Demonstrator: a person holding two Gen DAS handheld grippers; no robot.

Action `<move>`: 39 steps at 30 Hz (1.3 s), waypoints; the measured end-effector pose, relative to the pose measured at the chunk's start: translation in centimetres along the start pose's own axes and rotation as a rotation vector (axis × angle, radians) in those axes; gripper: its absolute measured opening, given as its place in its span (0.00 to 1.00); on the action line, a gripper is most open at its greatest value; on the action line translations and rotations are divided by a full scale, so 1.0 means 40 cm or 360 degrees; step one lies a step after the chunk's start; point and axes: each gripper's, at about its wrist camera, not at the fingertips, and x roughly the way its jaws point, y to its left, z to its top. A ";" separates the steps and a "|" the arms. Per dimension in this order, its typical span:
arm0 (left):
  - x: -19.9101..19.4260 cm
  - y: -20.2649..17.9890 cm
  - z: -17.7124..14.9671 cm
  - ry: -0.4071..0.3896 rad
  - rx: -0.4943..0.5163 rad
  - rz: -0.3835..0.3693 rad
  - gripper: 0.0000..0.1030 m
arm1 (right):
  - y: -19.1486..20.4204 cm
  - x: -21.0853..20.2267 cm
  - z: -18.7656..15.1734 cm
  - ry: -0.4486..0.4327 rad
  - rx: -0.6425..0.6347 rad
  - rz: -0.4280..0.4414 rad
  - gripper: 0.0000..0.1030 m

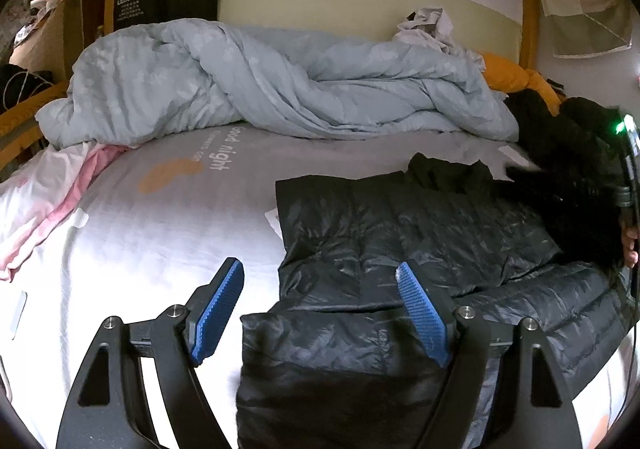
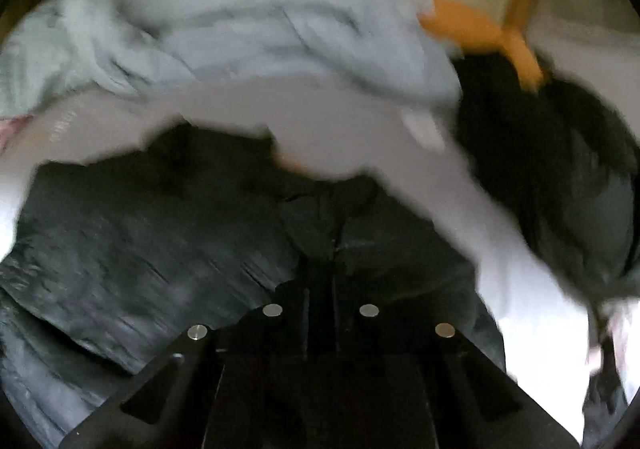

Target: Fold large clothes

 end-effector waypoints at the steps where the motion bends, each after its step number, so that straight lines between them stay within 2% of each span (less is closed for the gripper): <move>1: -0.001 0.006 0.001 0.0001 -0.0010 -0.0001 0.76 | 0.028 -0.024 0.010 -0.0068 -0.0005 0.0077 0.09; 4: -0.005 0.022 0.006 0.0006 -0.0047 0.0008 0.76 | 0.113 -0.073 0.033 -0.0193 -0.0016 0.0320 0.09; 6: -0.007 0.033 0.010 0.0009 -0.0073 0.0015 0.76 | 0.184 -0.082 0.037 -0.0196 -0.0066 0.0432 0.09; 9: -0.007 0.044 0.011 0.0016 -0.0090 0.0017 0.76 | 0.298 -0.031 0.006 -0.0008 -0.0124 0.0575 0.09; 12: 0.000 0.045 0.009 0.0029 -0.0069 0.0026 0.76 | 0.358 0.029 -0.053 0.0204 -0.0185 0.0579 0.13; 14: 0.008 0.041 0.006 0.0039 -0.0056 0.0018 0.76 | 0.361 0.035 -0.103 0.0268 -0.0178 0.0598 0.14; 16: 0.016 0.033 0.004 0.0048 -0.0037 0.0003 0.76 | 0.326 0.005 -0.136 0.0270 -0.0107 0.0697 0.15; 18: 0.024 0.023 0.001 0.0060 -0.0010 -0.0018 0.76 | 0.273 -0.037 -0.153 0.0233 -0.0048 0.0765 0.21; 19: 0.029 0.017 0.001 0.0068 0.0001 -0.0036 0.76 | 0.251 -0.065 -0.157 0.0196 -0.0029 0.0770 0.27; 21: 0.041 0.000 0.006 0.0092 0.0017 -0.0103 0.79 | 0.199 -0.114 -0.166 0.0112 -0.0009 0.0739 0.47; 22: 0.050 -0.008 0.012 0.0109 0.0017 -0.0145 0.80 | 0.165 -0.135 -0.166 0.0042 0.0012 0.0709 0.60; 23: 0.062 -0.018 0.020 0.0137 0.0008 -0.0203 0.81 | 0.119 -0.168 -0.174 -0.0037 0.0049 0.0675 0.65; 25: 0.102 -0.043 0.037 0.0242 -0.0010 -0.0319 0.90 | 0.046 -0.208 -0.179 -0.0116 0.0122 0.0639 0.65; 27: 0.157 -0.073 0.050 0.0365 -0.0031 -0.0359 0.91 | -0.037 -0.231 -0.185 -0.0185 0.0193 0.0482 0.65; 29: 0.236 -0.100 0.060 0.0535 -0.0035 -0.0317 0.91 | -0.114 -0.223 -0.187 -0.0185 0.0205 0.0194 0.65; 31: 0.311 -0.123 0.058 0.0721 -0.0027 -0.0271 0.91 | -0.189 -0.192 -0.196 -0.0126 0.0276 0.0084 0.65; 32: 0.348 -0.134 0.052 0.0817 -0.0012 -0.0229 0.91 | -0.222 -0.172 -0.201 -0.0079 0.0325 0.0105 0.65; 33: 0.375 -0.143 0.047 0.0880 0.0015 -0.0180 0.85 | -0.241 -0.158 -0.207 -0.0050 0.0361 0.0127 0.65; 34: 0.386 -0.150 0.043 0.0895 0.0039 -0.0145 0.72 | -0.272 -0.136 -0.219 -0.0020 0.0424 0.0162 0.65; 35: 0.391 -0.158 0.043 0.0885 0.0071 -0.0114 0.65 | -0.284 -0.126 -0.227 -0.0015 0.0455 0.0174 0.65; 36: 0.389 -0.164 0.046 0.0862 0.0101 -0.0085 0.43 | -0.303 -0.117 -0.240 -0.0012 0.0495 0.0191 0.65; 37: 0.385 -0.168 0.052 0.0835 0.0128 -0.0059 0.15 | -0.313 -0.111 -0.252 -0.0002 0.0515 0.0217 0.65; 38: 0.378 -0.171 0.060 0.0797 0.0155 -0.0030 0.09 | -0.318 -0.103 -0.261 0.0017 0.0511 0.0250 0.65; 39: 0.368 -0.170 0.070 0.0738 0.0173 0.0000 0.09 | -0.320 -0.105 -0.271 0.0018 0.0497 0.0264 0.65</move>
